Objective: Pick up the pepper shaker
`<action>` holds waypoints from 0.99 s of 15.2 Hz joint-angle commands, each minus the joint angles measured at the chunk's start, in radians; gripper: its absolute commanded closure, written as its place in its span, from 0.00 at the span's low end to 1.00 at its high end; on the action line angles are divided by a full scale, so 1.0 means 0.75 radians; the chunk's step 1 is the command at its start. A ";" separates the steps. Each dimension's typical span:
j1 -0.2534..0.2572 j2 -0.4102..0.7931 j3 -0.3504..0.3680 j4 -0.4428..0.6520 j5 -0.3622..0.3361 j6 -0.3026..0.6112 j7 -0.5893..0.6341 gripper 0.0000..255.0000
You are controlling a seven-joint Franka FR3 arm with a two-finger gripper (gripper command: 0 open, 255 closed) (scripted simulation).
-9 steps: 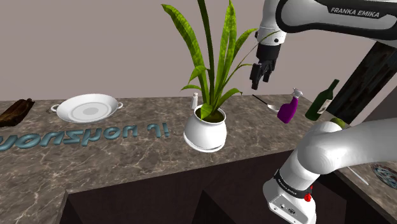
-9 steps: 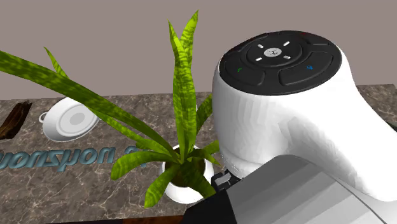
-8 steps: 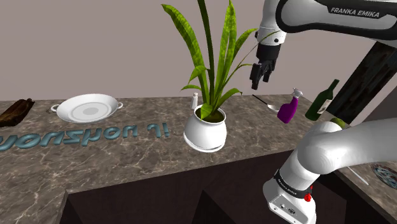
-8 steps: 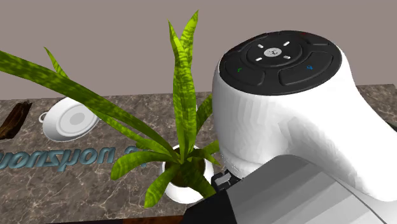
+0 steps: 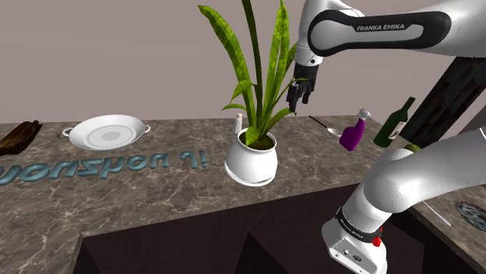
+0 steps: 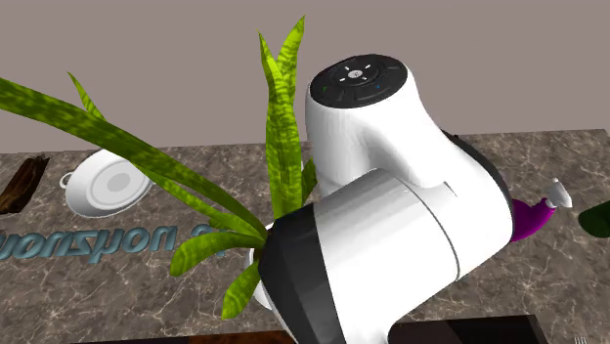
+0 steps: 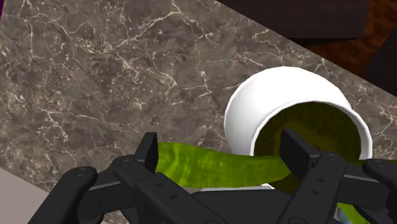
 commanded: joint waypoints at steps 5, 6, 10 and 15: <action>-0.004 0.269 -0.035 0.071 -0.010 0.236 -0.040 0.00; -0.005 0.316 -0.041 0.090 -0.010 0.270 -0.048 0.00; -0.008 0.507 -0.060 0.181 -0.006 0.393 -0.083 0.00; -0.013 0.751 -0.075 0.336 0.012 0.512 -0.130 0.00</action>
